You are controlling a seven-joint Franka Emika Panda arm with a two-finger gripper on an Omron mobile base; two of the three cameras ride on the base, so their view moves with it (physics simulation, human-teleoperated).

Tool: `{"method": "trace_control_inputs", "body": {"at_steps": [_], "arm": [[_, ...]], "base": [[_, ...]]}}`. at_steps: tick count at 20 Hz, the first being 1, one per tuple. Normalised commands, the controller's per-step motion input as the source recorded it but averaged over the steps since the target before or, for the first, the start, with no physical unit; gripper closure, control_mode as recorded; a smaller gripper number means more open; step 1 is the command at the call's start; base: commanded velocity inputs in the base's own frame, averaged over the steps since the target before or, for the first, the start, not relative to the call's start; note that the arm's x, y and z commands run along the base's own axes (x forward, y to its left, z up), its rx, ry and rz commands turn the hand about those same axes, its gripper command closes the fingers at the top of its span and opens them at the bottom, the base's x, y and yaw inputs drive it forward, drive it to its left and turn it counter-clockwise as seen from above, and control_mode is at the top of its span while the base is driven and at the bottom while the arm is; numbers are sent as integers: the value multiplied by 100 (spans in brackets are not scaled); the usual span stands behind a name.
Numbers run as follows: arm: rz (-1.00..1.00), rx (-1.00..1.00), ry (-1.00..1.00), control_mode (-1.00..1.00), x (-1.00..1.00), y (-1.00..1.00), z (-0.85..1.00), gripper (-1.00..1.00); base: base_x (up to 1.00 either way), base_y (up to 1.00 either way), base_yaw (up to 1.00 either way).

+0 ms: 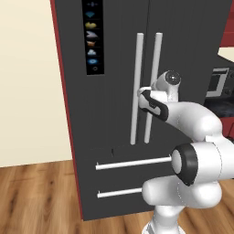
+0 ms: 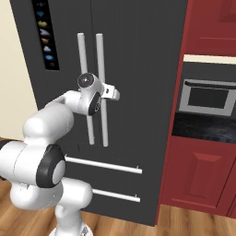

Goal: Place one of the steaks on the plate and the other in the bowl. Then place the bowl in the fridge.

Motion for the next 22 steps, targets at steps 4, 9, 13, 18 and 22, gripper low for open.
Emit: {"method": "trace_control_inputs", "body": {"at_steps": [4,9,13,18,22], "arm": [[0,0,0,-100,0,0,0,100],[0,0,0,-100,0,0,0,100],[0,0,0,-100,-11,-1,0,100],[0,0,-1,-100,-51,-15,0,100],[0,6,0,-100,-59,-34,4,100]], "base": [[0,0,0],[0,0,0],[0,0,0],[0,0,0],[0,0,0]]}}
